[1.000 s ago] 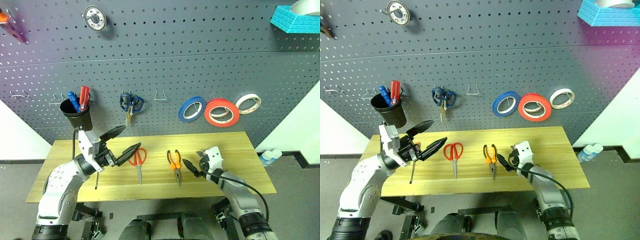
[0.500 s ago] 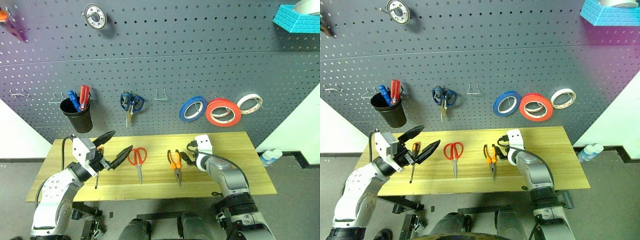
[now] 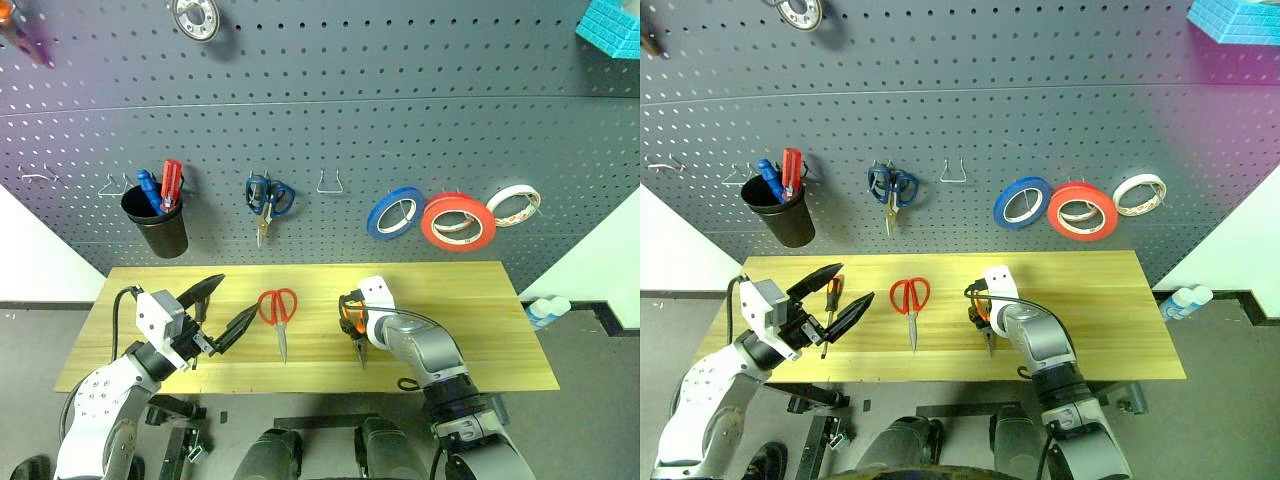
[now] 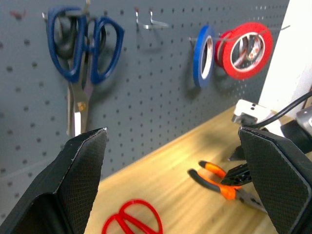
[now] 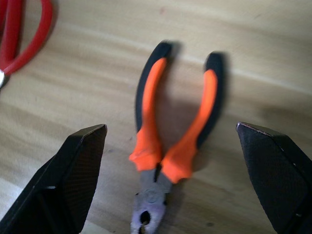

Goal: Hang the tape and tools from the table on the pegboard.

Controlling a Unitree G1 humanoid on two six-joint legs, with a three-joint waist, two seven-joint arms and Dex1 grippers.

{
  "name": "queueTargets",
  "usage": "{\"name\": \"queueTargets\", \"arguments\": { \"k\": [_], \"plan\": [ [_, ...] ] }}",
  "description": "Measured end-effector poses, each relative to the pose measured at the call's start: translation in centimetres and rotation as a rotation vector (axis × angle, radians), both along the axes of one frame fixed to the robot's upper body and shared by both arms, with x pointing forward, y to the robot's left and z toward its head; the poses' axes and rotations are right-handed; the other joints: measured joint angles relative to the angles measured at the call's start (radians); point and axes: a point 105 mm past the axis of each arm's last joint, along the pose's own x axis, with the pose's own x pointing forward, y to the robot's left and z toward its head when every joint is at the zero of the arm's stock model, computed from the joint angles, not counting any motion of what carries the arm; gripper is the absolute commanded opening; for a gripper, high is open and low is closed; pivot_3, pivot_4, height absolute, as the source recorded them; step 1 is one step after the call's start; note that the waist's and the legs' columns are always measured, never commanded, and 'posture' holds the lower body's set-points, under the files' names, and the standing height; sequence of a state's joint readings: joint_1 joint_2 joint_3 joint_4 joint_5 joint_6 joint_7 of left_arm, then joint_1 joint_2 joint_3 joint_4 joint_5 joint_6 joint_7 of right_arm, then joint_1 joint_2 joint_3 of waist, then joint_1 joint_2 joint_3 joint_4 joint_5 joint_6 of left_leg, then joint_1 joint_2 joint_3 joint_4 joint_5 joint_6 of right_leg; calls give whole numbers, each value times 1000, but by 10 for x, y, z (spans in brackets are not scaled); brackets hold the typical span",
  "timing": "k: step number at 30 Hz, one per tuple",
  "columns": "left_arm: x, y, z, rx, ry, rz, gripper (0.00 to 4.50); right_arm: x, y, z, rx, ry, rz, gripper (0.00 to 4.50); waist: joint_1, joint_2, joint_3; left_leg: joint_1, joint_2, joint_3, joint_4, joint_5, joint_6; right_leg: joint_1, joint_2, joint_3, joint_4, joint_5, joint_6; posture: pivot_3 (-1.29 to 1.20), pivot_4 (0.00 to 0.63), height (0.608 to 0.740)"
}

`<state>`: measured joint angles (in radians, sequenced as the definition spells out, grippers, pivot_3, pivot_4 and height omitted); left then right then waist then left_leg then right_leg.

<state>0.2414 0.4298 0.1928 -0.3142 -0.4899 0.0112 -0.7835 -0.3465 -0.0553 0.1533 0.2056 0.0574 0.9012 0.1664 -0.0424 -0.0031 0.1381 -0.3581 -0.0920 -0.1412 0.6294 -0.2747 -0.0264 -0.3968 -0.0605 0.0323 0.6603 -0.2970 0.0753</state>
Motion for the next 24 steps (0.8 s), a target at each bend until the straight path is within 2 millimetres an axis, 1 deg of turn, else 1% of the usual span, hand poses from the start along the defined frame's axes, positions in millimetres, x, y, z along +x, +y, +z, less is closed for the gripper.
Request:
{"name": "queueTargets", "arguments": {
  "k": [3, 9, 15, 17, 21, 24],
  "plan": [
    [-2, 1, 1, 2, -5, 2, 4500, 3, -1, -2, -43, -9, -3, 4458, 0, 0, 5, 0, 0, 0, 0, 0, 0, 0, 0, 0, -1, 0, 0, -30, 160, 740],
    [-5, 4, 1, 8, -10, 5, 4500, 4, 3, -4, -32, 0, -25, 4458, 0, 0, 16, -1, 0, 0, -1, 0, 0, -1, 0, 0, -2, 0, 0, -28, 168, 740],
    [-7, 4, 0, 11, -13, -1, 4500, 3, 2, -9, -49, 11, -33, 4458, 0, -1, 26, -2, 0, 0, -3, 0, 1, -1, 0, 0, -5, 0, 0, -21, 184, 740],
    [-8, 4, 0, 12, -12, -2, 4500, 3, 1, -9, -62, 7, -28, 4458, 0, -1, 29, -4, 0, 0, -3, 0, 1, -3, 0, 0, -5, 0, 0, -19, 186, 740],
    [-10, 3, 0, 15, -17, -10, 4500, 3, -2, -10, -87, -1, -24, 4458, -1, -1, 29, -15, 0, 0, -2, 0, 0, -13, 0, -1, -5, 2, 1, -17, 195, 740],
    [-12, 4, -3, 15, -11, -13, 4500, 4, -1, -9, -89, -5, -27, 4458, -1, -2, 32, -15, 0, 0, -2, 0, 1, -13, 0, -1, -5, 2, 1, -13, 202, 740]
  ]
}}
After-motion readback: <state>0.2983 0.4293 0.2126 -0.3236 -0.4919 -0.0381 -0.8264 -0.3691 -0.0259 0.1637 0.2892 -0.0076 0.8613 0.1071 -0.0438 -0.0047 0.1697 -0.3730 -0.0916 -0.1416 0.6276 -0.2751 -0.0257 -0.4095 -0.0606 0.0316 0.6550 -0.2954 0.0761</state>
